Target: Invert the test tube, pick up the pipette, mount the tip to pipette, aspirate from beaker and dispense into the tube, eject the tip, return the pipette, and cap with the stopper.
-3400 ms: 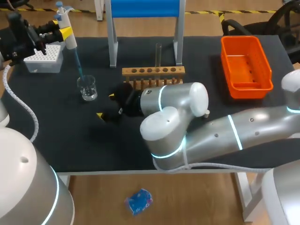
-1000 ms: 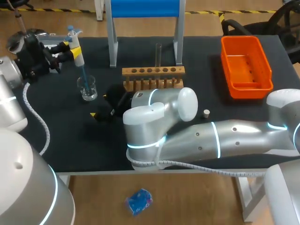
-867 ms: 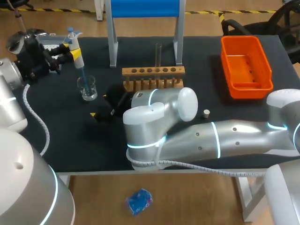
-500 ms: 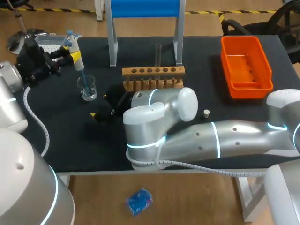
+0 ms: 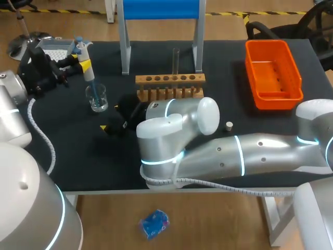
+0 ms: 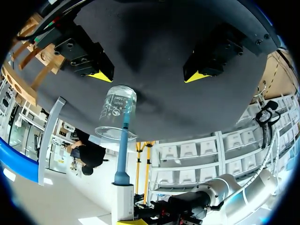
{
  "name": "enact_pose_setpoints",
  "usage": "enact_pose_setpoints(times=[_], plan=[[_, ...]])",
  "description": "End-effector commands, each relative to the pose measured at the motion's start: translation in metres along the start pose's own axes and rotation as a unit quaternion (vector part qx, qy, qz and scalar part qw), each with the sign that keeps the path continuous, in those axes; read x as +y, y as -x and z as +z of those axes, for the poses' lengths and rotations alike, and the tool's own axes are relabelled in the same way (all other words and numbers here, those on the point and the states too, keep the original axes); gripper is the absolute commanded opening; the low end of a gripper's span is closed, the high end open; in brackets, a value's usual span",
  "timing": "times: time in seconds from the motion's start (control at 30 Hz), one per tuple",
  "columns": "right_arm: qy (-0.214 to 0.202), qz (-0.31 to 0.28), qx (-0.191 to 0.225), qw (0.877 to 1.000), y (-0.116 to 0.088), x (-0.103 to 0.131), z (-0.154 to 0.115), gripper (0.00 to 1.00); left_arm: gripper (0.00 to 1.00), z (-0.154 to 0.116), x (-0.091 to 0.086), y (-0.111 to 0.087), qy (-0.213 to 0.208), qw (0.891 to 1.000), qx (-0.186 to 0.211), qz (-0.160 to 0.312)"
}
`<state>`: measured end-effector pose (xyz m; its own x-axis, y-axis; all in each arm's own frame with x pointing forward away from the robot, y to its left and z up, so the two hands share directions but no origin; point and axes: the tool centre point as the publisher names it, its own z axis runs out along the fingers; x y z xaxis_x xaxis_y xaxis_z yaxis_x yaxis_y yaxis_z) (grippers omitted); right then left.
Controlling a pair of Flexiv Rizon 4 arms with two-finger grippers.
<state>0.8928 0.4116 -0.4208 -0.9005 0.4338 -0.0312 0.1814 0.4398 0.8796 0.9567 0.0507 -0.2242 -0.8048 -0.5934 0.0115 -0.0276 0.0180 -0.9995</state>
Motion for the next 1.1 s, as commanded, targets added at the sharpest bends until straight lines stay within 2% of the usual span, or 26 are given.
enact_pose_setpoints(times=[0.03,1.1], plan=[[-0.002,0.0,-0.001,1.0,-0.001,0.0,0.001,1.0,0.0,0.001,0.002,0.001,-0.001,1.0,0.0,0.001],[-0.002,0.0,-0.001,1.0,-0.001,0.0,0.001,1.0,0.0,0.007,-0.011,0.0,-0.003,1.0,0.009,0.014]])
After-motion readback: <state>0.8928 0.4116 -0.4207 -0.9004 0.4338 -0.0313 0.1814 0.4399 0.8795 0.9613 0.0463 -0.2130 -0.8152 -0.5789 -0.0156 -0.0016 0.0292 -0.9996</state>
